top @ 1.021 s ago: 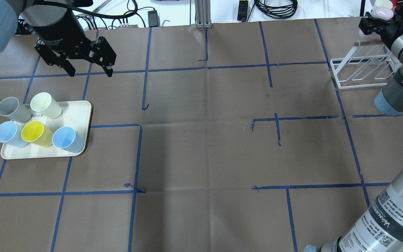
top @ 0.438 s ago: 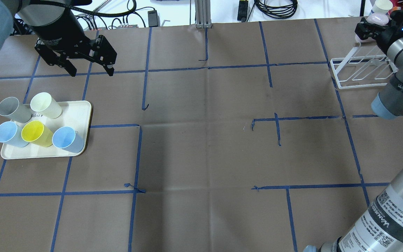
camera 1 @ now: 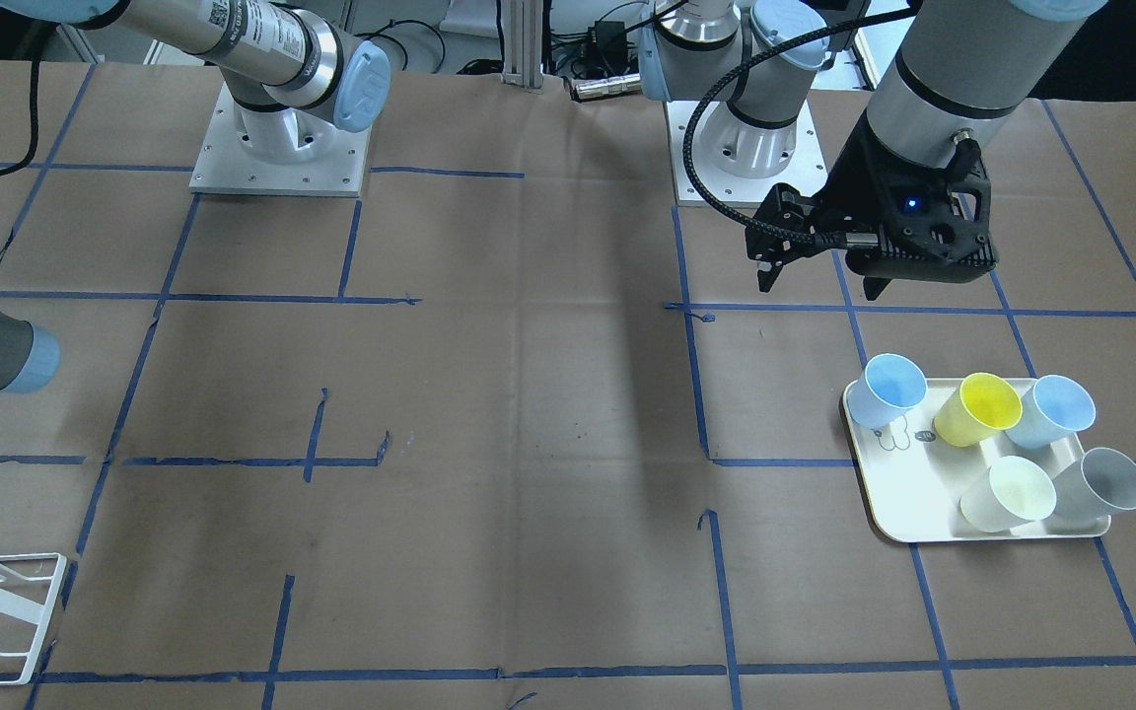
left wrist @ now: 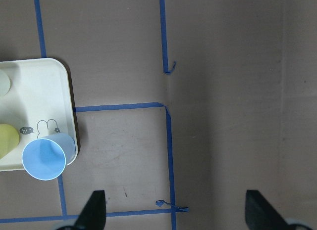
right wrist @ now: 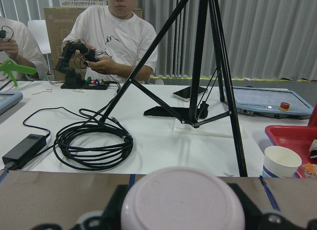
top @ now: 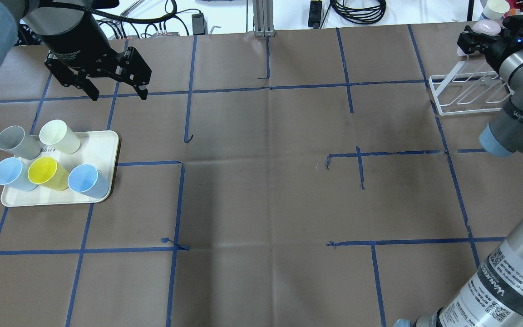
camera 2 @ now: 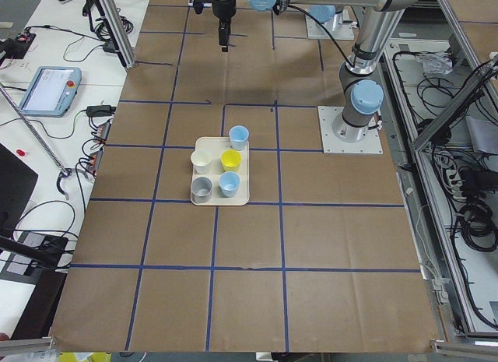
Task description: Transfer IKEA cup to right arm and place on rack
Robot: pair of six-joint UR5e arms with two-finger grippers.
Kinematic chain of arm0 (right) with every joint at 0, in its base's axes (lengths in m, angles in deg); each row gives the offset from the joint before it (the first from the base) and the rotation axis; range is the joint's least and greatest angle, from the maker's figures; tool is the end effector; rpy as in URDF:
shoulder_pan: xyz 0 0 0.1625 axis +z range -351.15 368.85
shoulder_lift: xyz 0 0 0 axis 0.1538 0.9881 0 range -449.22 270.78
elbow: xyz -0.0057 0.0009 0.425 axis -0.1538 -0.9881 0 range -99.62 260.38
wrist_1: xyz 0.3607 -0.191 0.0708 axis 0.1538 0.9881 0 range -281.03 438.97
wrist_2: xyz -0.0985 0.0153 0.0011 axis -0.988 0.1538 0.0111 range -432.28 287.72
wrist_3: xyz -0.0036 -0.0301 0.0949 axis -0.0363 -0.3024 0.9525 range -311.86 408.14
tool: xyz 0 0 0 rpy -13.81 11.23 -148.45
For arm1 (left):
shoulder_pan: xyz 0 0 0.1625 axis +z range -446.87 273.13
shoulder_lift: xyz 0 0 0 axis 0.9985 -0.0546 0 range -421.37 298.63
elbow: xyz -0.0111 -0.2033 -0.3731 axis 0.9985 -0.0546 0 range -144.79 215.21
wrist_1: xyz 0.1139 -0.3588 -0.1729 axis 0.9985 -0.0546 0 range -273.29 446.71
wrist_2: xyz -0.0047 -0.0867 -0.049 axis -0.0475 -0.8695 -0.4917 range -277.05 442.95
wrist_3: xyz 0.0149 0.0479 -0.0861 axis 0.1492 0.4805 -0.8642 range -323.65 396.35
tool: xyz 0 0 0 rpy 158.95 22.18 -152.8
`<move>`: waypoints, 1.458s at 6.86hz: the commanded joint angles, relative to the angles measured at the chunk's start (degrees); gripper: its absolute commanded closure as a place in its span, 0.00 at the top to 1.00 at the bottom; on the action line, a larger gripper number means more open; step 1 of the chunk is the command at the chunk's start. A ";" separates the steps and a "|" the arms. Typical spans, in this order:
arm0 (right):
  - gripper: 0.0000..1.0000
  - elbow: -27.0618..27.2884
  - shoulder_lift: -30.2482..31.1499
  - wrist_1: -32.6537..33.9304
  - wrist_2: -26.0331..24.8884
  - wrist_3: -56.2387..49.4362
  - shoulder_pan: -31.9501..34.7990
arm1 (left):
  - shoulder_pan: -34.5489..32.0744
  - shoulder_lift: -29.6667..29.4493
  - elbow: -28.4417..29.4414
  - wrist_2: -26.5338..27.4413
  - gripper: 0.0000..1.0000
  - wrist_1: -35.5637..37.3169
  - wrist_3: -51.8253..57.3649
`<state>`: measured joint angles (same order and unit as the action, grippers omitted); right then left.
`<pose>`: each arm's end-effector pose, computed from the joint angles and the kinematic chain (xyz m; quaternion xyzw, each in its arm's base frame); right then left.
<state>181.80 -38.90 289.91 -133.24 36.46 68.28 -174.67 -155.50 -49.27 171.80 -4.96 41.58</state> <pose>-0.1659 -0.6381 0.2479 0.0114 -0.8065 0.5910 0.0079 -0.1152 -0.5266 0.4958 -0.0264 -0.9996 -0.0018 0.0102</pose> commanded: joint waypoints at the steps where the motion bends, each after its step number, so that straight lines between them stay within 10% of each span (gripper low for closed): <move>1: 0.99 -0.16 0.04 -0.18 -0.04 1.13 -0.02 | 0.00 0.17 -0.15 0.00 0.99 0.00 -0.13; 10: 1.00 -5.44 11.62 -10.72 -0.13 1.13 6.37 | 0.00 0.25 -0.24 0.00 0.99 0.00 -0.13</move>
<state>176.44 -30.17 280.49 -133.55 37.66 72.10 -174.67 -155.26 -49.52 171.81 -4.96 41.38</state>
